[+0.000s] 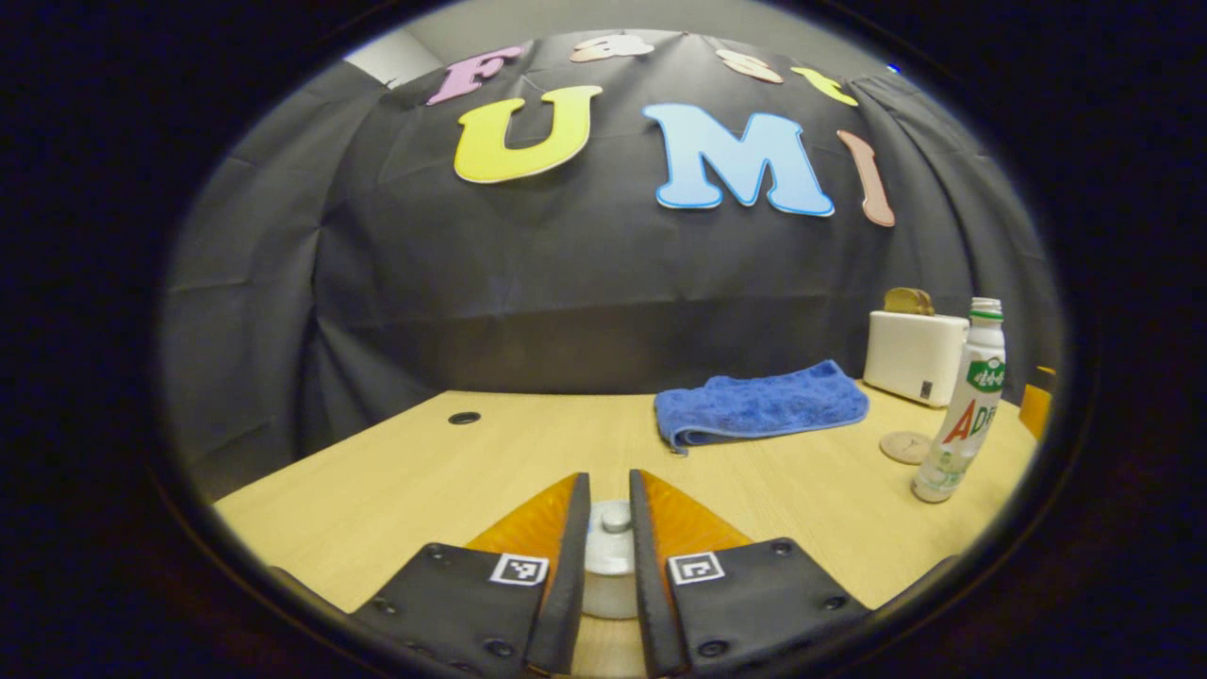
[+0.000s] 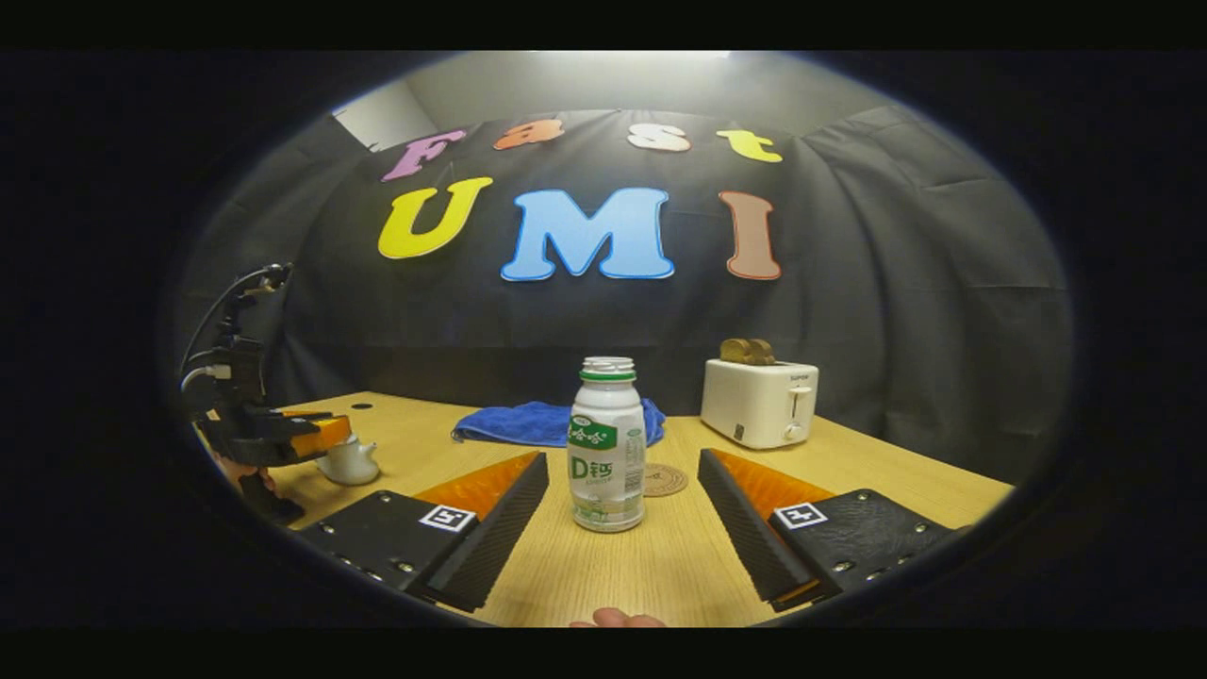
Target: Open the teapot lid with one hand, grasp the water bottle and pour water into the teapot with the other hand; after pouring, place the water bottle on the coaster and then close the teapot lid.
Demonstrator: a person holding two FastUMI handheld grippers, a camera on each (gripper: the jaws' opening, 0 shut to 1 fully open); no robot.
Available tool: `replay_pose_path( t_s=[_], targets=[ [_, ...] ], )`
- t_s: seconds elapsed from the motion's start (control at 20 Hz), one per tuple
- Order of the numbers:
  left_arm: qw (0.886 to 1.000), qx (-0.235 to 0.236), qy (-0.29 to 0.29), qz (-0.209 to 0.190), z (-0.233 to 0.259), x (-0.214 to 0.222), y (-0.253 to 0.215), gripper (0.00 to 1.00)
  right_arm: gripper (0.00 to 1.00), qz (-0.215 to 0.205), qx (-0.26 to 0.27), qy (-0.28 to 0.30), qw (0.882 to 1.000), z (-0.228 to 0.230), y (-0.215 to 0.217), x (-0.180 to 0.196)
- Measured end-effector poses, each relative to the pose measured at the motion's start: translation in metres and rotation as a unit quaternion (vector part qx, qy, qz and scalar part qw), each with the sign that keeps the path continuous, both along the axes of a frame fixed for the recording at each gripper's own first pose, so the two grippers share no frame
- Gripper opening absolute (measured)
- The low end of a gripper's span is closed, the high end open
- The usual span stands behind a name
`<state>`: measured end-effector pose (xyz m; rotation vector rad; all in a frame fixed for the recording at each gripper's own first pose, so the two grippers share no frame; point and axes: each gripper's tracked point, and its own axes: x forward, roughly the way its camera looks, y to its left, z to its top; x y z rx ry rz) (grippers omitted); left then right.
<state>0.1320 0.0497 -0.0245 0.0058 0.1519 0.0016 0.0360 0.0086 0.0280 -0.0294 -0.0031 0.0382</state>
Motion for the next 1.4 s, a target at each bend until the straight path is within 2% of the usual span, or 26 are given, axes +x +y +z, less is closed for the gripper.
replay_pose_path(
  t_s=[0.05, 0.1, 0.3, 0.35, 0.4, 0.45, 0.55, 0.65, 0.7, 0.8, 1.0, 1.05, 1.1, 1.15, 1.2, 1.3, 1.35, 1.4],
  targets=[
    [1.000, -0.001, -0.001, -0.003, 0.000, 0.000, -0.001, 0.34, 0.99, -0.001, -0.001, -0.001, 1.000, 0.001, -0.001, 0.000],
    [1.000, 0.002, -0.001, -0.004, -0.001, -0.002, -0.001, 0.25, 0.99, -0.002, -0.001, -0.002, 1.000, 0.002, -0.003, 0.001],
    [1.000, 0.018, -0.011, -0.020, 0.006, 0.000, -0.004, 0.13, 0.99, 0.005, 0.005, 0.005, 1.000, -0.002, -0.002, 0.007],
    [0.999, 0.024, -0.016, -0.022, 0.008, -0.002, -0.003, 0.07, 0.99, 0.007, 0.004, 0.006, 1.000, -0.001, -0.002, 0.009],
    [0.999, 0.028, -0.023, -0.022, 0.014, -0.003, -0.002, 0.11, 0.99, 0.008, 0.002, 0.008, 1.000, -0.004, -0.001, 0.011],
    [0.999, 0.029, -0.031, -0.022, 0.019, -0.005, -0.002, 0.07, 0.99, 0.009, -0.001, 0.009, 1.000, -0.005, 0.000, 0.013],
    [0.999, 0.023, -0.042, -0.020, 0.027, -0.007, 0.000, 0.11, 0.99, 0.010, -0.007, 0.008, 1.000, -0.004, 0.001, 0.015],
    [0.999, 0.019, -0.045, -0.020, 0.031, -0.011, 0.001, 0.11, 0.99, 0.007, -0.007, 0.010, 1.000, -0.005, 0.000, 0.020],
    [0.999, 0.015, -0.046, -0.021, 0.032, -0.013, 0.000, 0.07, 0.99, 0.004, -0.009, 0.010, 1.000, -0.006, -0.001, 0.023],
    [0.998, 0.010, -0.054, -0.021, 0.042, -0.018, 0.000, 0.11, 0.99, 0.005, -0.009, 0.013, 1.000, -0.008, 0.001, 0.032],
    [0.998, -0.007, -0.064, -0.027, 0.061, -0.043, 0.000, 0.11, 0.99, 0.012, -0.006, 0.045, 0.999, -0.023, 0.010, 0.057],
    [0.997, -0.013, -0.068, -0.026, 0.066, -0.050, 0.001, 0.07, 0.99, 0.010, 0.000, 0.057, 0.998, -0.029, 0.011, 0.064],
    [0.997, -0.016, -0.073, -0.027, 0.071, -0.057, 0.003, 0.11, 0.99, 0.008, 0.006, 0.067, 0.998, -0.035, 0.010, 0.069],
    [0.997, -0.016, -0.078, -0.025, 0.073, -0.062, 0.003, 0.11, 0.99, 0.007, 0.012, 0.077, 0.997, -0.041, 0.011, 0.073],
    [0.996, -0.016, -0.083, -0.025, 0.078, -0.068, 0.005, 0.07, 0.99, 0.007, 0.013, 0.090, 0.996, -0.046, 0.012, 0.078],
    [0.996, -0.018, -0.087, -0.025, 0.082, -0.073, 0.006, 0.11, 1.00, -0.006, 0.010, 0.082, 0.997, -0.044, 0.006, 0.089],
    [0.996, -0.021, -0.085, -0.028, 0.080, -0.075, 0.004, 0.07, 0.99, -0.002, 0.010, 0.084, 0.996, -0.042, 0.007, 0.091],
    [0.996, -0.028, -0.078, -0.032, 0.077, -0.078, 0.001, 0.11, 0.99, 0.008, 0.011, 0.090, 0.996, -0.045, 0.012, 0.094]
  ],
)
